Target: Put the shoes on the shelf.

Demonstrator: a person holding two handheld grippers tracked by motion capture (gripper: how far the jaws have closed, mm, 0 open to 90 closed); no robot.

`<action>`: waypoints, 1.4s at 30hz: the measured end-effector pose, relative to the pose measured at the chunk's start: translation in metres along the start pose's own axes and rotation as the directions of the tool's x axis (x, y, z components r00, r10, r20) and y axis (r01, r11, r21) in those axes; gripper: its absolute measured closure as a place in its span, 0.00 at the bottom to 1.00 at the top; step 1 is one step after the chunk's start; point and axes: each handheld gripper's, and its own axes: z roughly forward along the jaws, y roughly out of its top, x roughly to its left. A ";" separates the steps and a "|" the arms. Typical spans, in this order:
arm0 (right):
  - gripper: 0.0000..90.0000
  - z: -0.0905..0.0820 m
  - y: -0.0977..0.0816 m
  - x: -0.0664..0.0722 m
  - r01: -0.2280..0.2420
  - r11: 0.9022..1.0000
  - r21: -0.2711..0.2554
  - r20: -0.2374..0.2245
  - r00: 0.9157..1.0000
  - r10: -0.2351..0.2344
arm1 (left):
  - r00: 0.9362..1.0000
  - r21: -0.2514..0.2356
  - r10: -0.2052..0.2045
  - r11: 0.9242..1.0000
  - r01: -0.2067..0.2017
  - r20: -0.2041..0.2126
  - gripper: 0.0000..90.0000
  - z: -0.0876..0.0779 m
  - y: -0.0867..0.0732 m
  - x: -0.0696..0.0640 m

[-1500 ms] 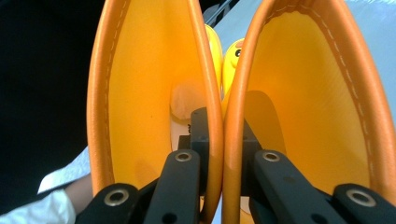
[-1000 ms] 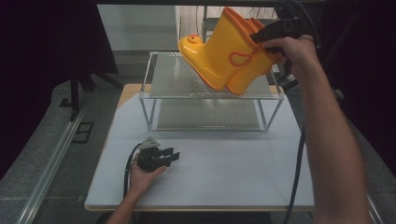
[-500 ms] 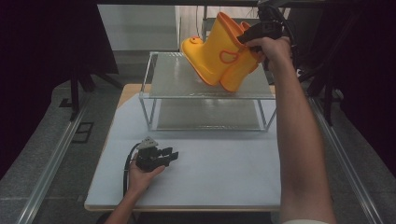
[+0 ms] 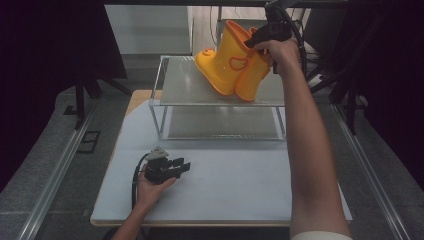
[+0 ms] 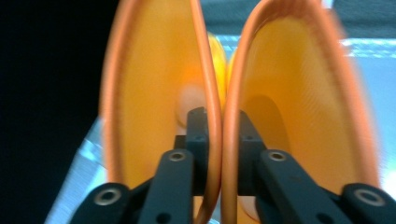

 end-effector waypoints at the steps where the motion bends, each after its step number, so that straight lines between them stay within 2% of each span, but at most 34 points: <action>1: 0.87 0.001 0.001 0.002 0.004 1.000 0.006 -0.008 1.000 -0.004 | 1.000 -0.002 -0.001 1.000 0.001 0.000 0.66 0.000 0.000 0.000; 2: 0.87 0.003 0.001 0.004 0.018 1.000 0.018 -0.006 1.000 -0.017 | 1.000 -0.003 -0.003 1.000 0.003 0.001 0.66 -0.001 0.000 0.001; 4: 0.85 0.006 0.002 0.010 0.034 0.999 0.011 -0.005 0.999 -0.034 | 1.000 -0.005 -0.004 1.000 0.004 0.000 0.66 -0.001 0.000 0.001; 6: 0.79 0.007 0.004 0.014 0.020 1.000 -0.010 -0.015 1.000 -0.020 | 1.000 -0.005 -0.006 1.000 0.006 0.000 0.66 -0.002 0.000 0.001; 7: 0.80 0.005 0.005 0.015 0.019 0.999 -0.038 -0.028 0.999 -0.020 | 1.000 -0.005 -0.007 1.000 0.007 0.000 0.66 -0.002 0.000 0.001; 9: 0.77 0.000 0.006 0.016 0.011 0.998 -0.063 -0.029 0.999 -0.013 | 1.000 -0.007 -0.008 1.000 0.008 0.002 0.66 -0.002 0.000 0.001; 13: 0.72 -0.014 0.005 0.014 0.030 0.993 -0.113 -0.044 0.998 -0.035 | 1.000 -0.002 -0.003 1.000 0.003 0.003 0.66 0.000 0.000 0.000; 17: 0.71 -0.038 -0.002 0.009 0.048 0.978 -0.202 -0.065 0.996 -0.062 | 1.000 -0.004 -0.007 1.000 0.007 0.000 0.66 -0.001 0.000 0.000; 20: 0.72 -0.057 -0.013 0.004 0.073 0.964 -0.256 -0.074 0.993 -0.095 | 1.000 -0.008 -0.011 1.000 0.011 -0.001 0.66 -0.001 0.000 0.001; 23: 0.78 -0.073 -0.027 -0.004 0.098 0.949 -0.300 -0.066 0.990 -0.123 | 1.000 -0.006 -0.009 1.000 0.009 -0.005 0.66 -0.001 0.000 0.000; 25: 0.85 -0.080 -0.037 -0.013 0.102 0.945 -0.312 -0.055 0.991 -0.125 | 1.000 -0.008 -0.010 1.000 0.010 -0.007 0.66 0.000 0.000 -0.001; 27: 0.90 -0.080 -0.048 -0.023 0.100 0.948 -0.302 -0.050 0.991 -0.121 | 1.000 -0.010 -0.010 1.000 0.010 -0.007 0.66 0.001 0.001 -0.003; 31: 0.99 -0.063 -0.073 -0.045 0.134 0.955 -0.265 -0.003 0.990 -0.140 | 1.000 -0.001 -0.003 1.000 0.003 -0.007 0.65 0.003 0.001 -0.005; 34: 0.99 -0.034 -0.094 -0.064 0.137 0.962 -0.236 0.029 0.991 -0.134 | 1.000 0.000 -0.006 1.000 0.006 -0.007 0.65 0.004 0.000 -0.005; 36: 1.00 -0.010 -0.108 -0.077 0.126 0.966 -0.225 0.032 0.992 -0.122 | 1.000 -0.001 -0.001 1.000 0.001 -0.010 0.65 0.005 0.000 -0.005; 39: 1.00 0.016 -0.121 -0.087 0.136 0.969 -0.208 0.061 0.990 -0.126 | 1.000 0.002 -0.001 1.000 0.001 -0.014 0.65 0.004 0.000 -0.004; 42: 1.00 0.037 -0.129 -0.087 0.155 0.971 -0.184 0.087 0.986 -0.141 | 1.000 0.003 -0.002 1.000 0.002 -0.015 0.65 0.003 0.000 -0.002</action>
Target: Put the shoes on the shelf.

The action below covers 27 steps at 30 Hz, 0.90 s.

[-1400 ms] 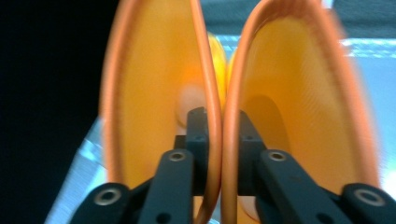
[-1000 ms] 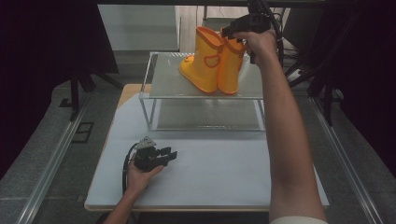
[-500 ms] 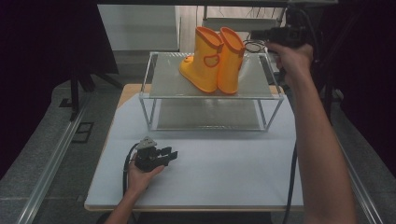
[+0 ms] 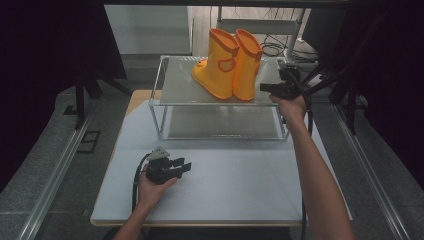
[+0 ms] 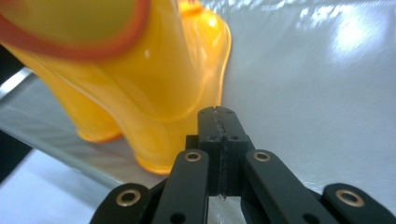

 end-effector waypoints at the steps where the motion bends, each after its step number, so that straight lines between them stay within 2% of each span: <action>1: 1.00 0.004 -0.002 0.002 0.011 1.000 0.005 -0.005 1.000 -0.011 | 1.000 -0.001 -0.001 1.000 0.001 -0.001 0.65 0.000 0.000 0.001; 2: 1.00 0.008 -0.003 0.004 0.021 1.000 0.007 -0.012 1.000 -0.021 | 1.000 -0.001 -0.001 1.000 0.001 -0.002 0.65 -0.001 0.000 0.001; 5: 1.00 0.011 -0.003 0.012 0.045 0.999 -0.001 0.018 0.999 -0.045 | 1.000 -0.004 -0.004 1.000 0.004 -0.002 0.65 -0.002 0.000 0.002; 10: 1.00 0.009 -0.005 0.016 0.019 1.000 -0.009 0.007 1.000 -0.019 | 1.000 -0.004 -0.002 1.000 0.002 0.001 0.65 -0.002 0.000 0.002; 13: 1.00 0.009 -0.005 0.018 0.025 1.000 -0.010 0.006 1.000 -0.024 | 1.000 -0.008 -0.003 1.000 0.003 0.001 0.65 -0.003 0.000 0.001; 17: 1.00 0.008 -0.006 0.018 0.002 1.000 -0.003 -0.031 1.000 -0.002 | 1.000 -0.005 -0.005 1.000 0.005 0.001 0.65 -0.002 0.000 0.002; 27: 1.00 0.010 -0.006 0.025 -0.001 1.000 -0.006 -0.060 0.998 0.000 | 1.000 -0.001 0.000 1.000 0.000 0.003 0.65 -0.002 0.000 0.001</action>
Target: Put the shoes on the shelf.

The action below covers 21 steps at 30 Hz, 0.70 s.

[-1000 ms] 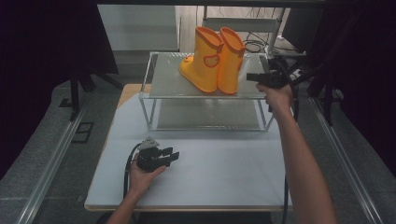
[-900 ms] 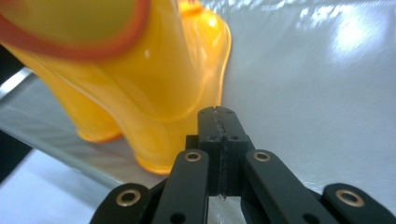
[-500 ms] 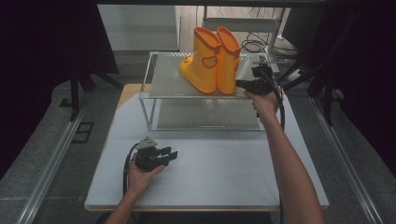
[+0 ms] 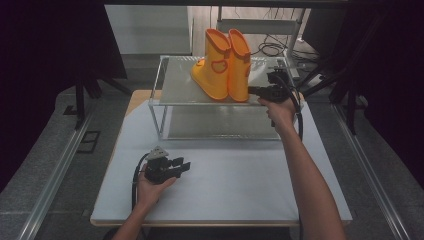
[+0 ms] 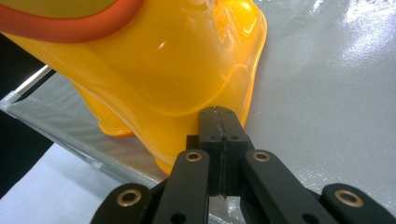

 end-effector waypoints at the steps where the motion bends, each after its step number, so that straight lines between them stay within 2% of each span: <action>1: 1.00 0.000 0.000 0.000 -0.009 1.000 0.000 -0.012 1.000 0.009 | 1.000 0.000 0.000 1.000 0.000 0.002 0.65 0.000 0.000 0.000; 3: 1.00 0.001 -0.001 0.001 -0.022 1.000 0.002 -0.034 0.999 0.022 | 1.000 0.000 0.000 1.000 0.000 0.002 0.65 0.000 0.000 0.000; 8: 1.00 0.004 -0.001 0.007 -0.012 1.000 -0.001 -0.059 0.998 0.012 | 1.000 -0.001 0.000 1.000 0.000 0.001 0.65 0.000 0.000 0.000; 14: 1.00 0.004 -0.001 0.005 -0.030 1.000 0.003 -0.082 0.996 0.030 | 1.000 0.003 0.000 1.000 0.000 0.005 0.65 0.002 0.000 -0.001; 17: 1.00 0.006 -0.002 0.006 -0.045 0.999 0.003 -0.116 0.992 0.045 | 1.000 0.003 0.000 1.000 0.000 0.005 0.65 0.002 0.000 0.000; 21: 1.00 0.010 -0.001 0.012 -0.033 0.999 0.007 -0.134 0.990 0.034 | 1.000 0.003 0.000 1.000 0.000 0.005 0.65 0.002 0.000 -0.001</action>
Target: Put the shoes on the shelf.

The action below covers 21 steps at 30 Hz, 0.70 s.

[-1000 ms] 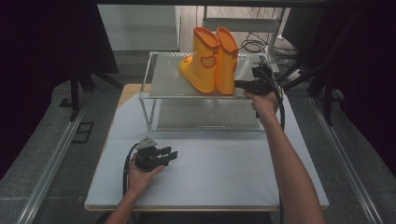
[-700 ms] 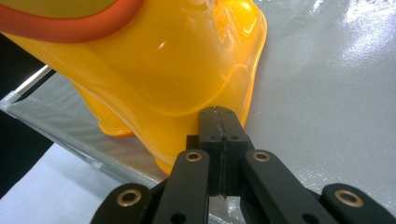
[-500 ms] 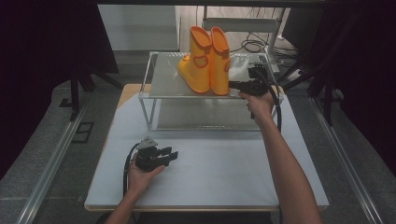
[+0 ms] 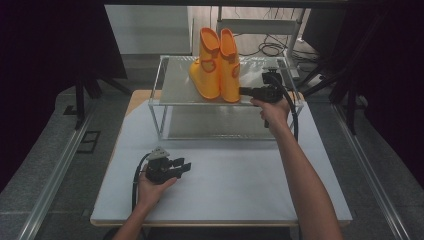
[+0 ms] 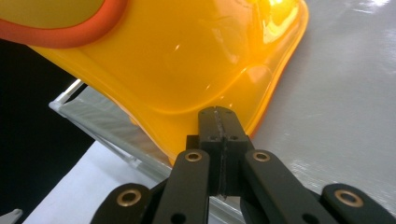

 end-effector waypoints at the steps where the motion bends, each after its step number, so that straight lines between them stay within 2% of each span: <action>1: 1.00 0.001 0.000 0.001 0.002 1.000 0.000 -0.002 1.000 -0.002 | 1.000 0.000 0.000 1.000 0.000 0.000 0.65 0.000 0.000 0.000; 16: 1.00 0.006 0.001 0.005 0.004 1.000 0.002 -0.031 1.000 -0.004 | 1.000 0.002 0.001 1.000 -0.001 0.002 0.65 0.002 0.000 -0.001; 21: 1.00 0.015 0.001 0.011 0.003 1.000 0.008 -0.054 0.999 -0.002 | 1.000 0.000 0.001 1.000 -0.001 0.001 0.65 0.000 0.000 0.000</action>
